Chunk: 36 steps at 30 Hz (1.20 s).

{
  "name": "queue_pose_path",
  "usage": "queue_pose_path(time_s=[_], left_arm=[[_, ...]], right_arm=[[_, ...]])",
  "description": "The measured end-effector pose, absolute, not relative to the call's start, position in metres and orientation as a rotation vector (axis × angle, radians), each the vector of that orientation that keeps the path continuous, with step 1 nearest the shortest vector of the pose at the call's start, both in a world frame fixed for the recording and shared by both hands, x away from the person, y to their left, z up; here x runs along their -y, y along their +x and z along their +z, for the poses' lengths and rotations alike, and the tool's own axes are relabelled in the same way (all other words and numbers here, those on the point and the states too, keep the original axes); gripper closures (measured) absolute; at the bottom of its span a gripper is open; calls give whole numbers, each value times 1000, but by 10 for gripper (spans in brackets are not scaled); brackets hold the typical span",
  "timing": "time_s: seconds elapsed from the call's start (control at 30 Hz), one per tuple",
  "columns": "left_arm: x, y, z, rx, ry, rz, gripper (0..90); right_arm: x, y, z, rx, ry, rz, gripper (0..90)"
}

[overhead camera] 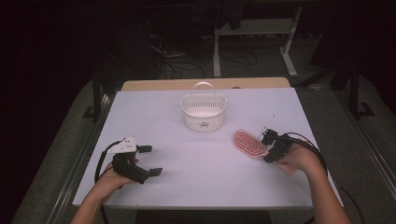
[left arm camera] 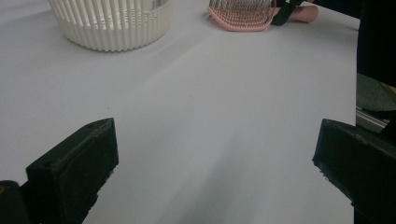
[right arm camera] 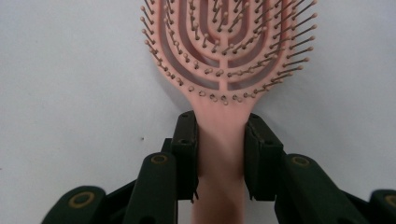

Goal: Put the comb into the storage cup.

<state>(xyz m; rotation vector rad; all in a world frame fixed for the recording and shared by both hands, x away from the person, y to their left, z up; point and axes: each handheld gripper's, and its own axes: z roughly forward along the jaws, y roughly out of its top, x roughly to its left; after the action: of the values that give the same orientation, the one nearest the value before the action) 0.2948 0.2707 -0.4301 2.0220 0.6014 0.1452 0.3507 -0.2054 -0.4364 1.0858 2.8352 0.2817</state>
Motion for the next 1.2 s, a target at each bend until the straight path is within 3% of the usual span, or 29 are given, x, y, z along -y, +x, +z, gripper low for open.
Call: queue_pose_path(time_s=[1.2], left_arm=[[-273,295,-429,-603,2026,151,0]], right_arm=[[217,353,-430,-2828,1176,459,689]])
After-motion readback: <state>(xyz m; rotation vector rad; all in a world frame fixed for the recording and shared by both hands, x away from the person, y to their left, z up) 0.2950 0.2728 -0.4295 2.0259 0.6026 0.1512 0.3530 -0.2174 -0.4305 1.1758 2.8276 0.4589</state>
